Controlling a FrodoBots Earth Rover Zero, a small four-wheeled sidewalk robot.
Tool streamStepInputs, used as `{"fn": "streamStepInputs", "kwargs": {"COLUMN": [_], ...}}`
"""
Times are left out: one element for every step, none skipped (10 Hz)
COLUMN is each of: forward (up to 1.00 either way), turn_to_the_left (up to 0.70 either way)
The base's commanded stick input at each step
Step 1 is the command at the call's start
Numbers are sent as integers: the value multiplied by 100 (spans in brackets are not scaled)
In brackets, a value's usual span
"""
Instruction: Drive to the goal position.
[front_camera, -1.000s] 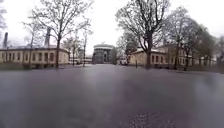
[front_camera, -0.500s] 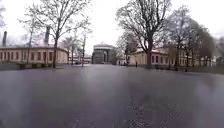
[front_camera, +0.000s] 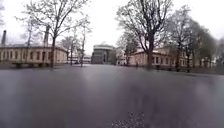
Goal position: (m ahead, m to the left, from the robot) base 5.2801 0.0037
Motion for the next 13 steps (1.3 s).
{"fn": "streamStepInputs", "kwargs": {"forward": [100, 100, 100, 100, 100, 100, 100, 100, 100, 100, 100, 100, 100], "turn_to_the_left": [0, 0, 0, 24, 40, 26, 2, 0, 0, 0, 0, 0, 0]}}
